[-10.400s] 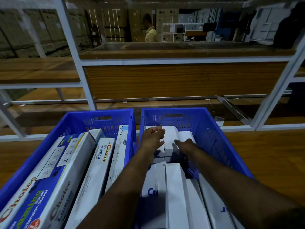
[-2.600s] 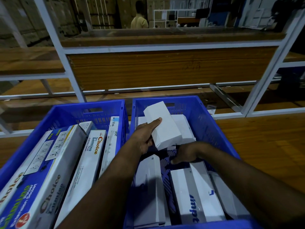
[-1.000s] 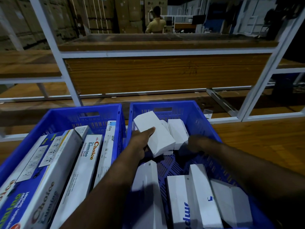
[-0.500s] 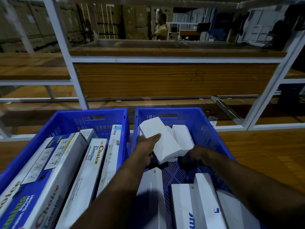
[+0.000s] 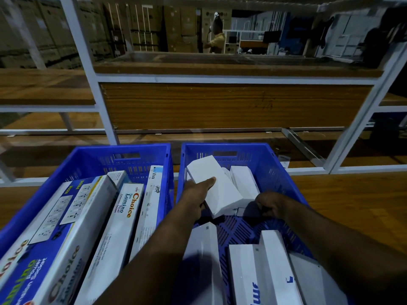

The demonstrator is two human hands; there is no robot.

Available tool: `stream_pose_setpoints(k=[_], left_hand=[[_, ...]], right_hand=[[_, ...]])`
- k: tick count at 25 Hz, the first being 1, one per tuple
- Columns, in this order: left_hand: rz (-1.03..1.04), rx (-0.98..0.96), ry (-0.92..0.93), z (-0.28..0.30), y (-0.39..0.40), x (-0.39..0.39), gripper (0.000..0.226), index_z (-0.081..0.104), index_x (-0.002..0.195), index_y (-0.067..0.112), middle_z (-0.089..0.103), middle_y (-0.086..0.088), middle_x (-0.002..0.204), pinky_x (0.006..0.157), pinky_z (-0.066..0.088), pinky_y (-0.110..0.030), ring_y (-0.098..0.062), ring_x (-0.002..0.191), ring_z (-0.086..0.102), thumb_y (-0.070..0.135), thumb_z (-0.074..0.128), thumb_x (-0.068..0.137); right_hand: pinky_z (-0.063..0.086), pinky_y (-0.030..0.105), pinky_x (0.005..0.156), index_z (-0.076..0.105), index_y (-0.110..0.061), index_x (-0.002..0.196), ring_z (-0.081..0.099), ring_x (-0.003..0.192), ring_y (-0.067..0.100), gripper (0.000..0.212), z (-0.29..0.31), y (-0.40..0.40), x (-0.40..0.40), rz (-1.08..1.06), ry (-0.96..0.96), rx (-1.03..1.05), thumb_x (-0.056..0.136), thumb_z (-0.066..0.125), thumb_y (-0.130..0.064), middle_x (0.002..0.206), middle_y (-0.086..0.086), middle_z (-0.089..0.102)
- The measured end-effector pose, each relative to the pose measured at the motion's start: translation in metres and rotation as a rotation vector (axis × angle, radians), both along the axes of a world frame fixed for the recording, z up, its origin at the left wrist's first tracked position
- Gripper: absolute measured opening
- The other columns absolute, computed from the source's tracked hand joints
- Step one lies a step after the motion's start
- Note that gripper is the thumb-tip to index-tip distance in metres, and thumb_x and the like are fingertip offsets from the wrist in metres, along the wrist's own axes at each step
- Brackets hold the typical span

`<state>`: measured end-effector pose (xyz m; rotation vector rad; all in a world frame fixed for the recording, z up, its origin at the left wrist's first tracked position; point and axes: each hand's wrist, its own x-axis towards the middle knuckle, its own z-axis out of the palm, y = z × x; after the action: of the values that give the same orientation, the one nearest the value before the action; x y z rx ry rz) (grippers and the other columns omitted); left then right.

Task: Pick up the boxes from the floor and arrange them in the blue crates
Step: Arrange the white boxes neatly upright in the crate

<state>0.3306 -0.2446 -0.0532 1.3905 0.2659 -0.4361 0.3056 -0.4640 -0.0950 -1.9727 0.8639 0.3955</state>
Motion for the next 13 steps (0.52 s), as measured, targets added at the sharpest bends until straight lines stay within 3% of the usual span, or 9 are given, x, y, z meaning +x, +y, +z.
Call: stream_pose_setpoints(k=[4, 8, 11, 13], left_hand=[[-0.014, 0.027, 0.004, 0.001, 0.001, -0.001, 0.042, 0.057, 0.13, 0.005, 0.069, -0.011, 0.113, 0.054, 0.048, -0.027, -0.019, 0.076, 0.064, 0.02, 0.071, 0.094], [-0.022, 0.049, 0.013, 0.001, 0.001, -0.001, 0.046, 0.056, 0.132, 0.006, 0.069, -0.013, 0.119, 0.055, 0.049, -0.028, -0.02, 0.079, 0.064, 0.023, 0.072, 0.093], [-0.023, 0.061, 0.023, 0.002, 0.0, -0.002, 0.048, 0.054, 0.134, 0.007, 0.069, -0.014, 0.122, 0.056, 0.05, -0.029, -0.022, 0.08, 0.064, 0.025, 0.072, 0.093], [-0.02, 0.049, 0.018, 0.002, 0.0, -0.002, 0.049, 0.054, 0.135, 0.006, 0.068, -0.015, 0.124, 0.062, 0.052, -0.03, -0.025, 0.085, 0.065, 0.027, 0.071, 0.094]], right_hand=[[0.048, 0.038, 0.074, 0.056, 0.002, 0.077, 0.053, 0.082, 0.032, 0.019, -0.001, 0.002, 0.002, 0.042, 0.035, -0.014, 0.091, 0.044, 0.007, 0.086, 0.017, 0.057], [0.049, 0.033, 0.061, 0.056, -0.001, 0.083, 0.056, 0.079, 0.031, 0.013, 0.01, 0.006, -0.005, 0.136, 0.063, -0.099, 0.095, 0.055, -0.005, 0.096, 0.02, 0.059], [0.052, 0.033, 0.062, 0.061, 0.003, 0.093, 0.06, 0.065, 0.026, 0.03, 0.021, 0.013, -0.019, 0.318, 0.192, -0.171, 0.097, 0.056, -0.027, 0.097, 0.022, 0.069], [0.051, 0.033, 0.071, 0.063, 0.0, 0.106, 0.062, 0.076, 0.025, 0.042, 0.029, 0.023, -0.028, 0.541, 0.231, -0.34, 0.097, 0.054, -0.041, 0.107, 0.018, 0.07]])
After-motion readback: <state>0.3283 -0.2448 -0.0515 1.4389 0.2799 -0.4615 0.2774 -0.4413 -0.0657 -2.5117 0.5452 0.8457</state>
